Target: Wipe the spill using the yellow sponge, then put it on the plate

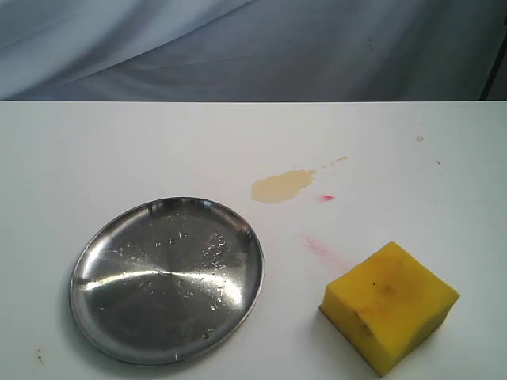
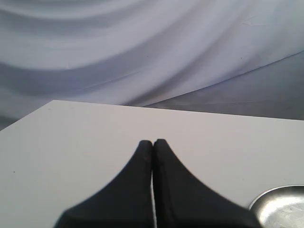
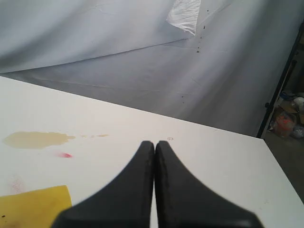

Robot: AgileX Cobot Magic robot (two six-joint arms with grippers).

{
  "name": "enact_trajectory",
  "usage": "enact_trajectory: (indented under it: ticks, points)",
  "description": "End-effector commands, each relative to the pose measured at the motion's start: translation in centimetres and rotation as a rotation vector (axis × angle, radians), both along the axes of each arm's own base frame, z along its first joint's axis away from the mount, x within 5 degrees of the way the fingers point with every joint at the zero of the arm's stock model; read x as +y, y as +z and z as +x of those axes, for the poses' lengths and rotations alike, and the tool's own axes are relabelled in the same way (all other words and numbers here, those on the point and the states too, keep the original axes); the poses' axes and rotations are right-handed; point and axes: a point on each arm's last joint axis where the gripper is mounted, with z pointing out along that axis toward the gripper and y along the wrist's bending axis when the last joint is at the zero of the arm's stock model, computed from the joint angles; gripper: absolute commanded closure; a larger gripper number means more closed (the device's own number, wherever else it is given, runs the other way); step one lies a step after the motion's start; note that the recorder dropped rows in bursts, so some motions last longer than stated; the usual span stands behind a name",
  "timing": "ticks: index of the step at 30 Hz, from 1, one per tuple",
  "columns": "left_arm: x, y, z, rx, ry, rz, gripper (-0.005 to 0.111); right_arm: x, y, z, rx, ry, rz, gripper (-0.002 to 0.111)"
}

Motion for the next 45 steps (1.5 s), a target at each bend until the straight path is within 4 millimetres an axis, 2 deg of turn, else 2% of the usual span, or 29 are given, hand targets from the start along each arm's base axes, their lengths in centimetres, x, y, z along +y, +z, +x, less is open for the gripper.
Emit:
enact_trajectory:
  ticks: [1, 36, 42, 45]
  points:
    - [0.0, -0.1, 0.0, 0.001, -0.005, 0.000, 0.107, 0.0, 0.0, 0.0, -0.008, -0.003, -0.008, 0.108]
    - [0.0, -0.1, 0.0, 0.000, -0.005, -0.003, 0.107, -0.1, 0.4, 0.0, -0.054, -0.006, -0.010, 0.108]
    - [0.0, -0.1, 0.0, 0.000, -0.005, -0.003, 0.107, 0.0, 0.6, 0.0, -0.065, 0.000, 0.152, 0.108]
    - [0.0, -0.1, 0.0, 0.001, -0.005, -0.001, 0.107, -0.1, 1.0, 0.0, -0.110, -0.006, 0.177, 0.108]
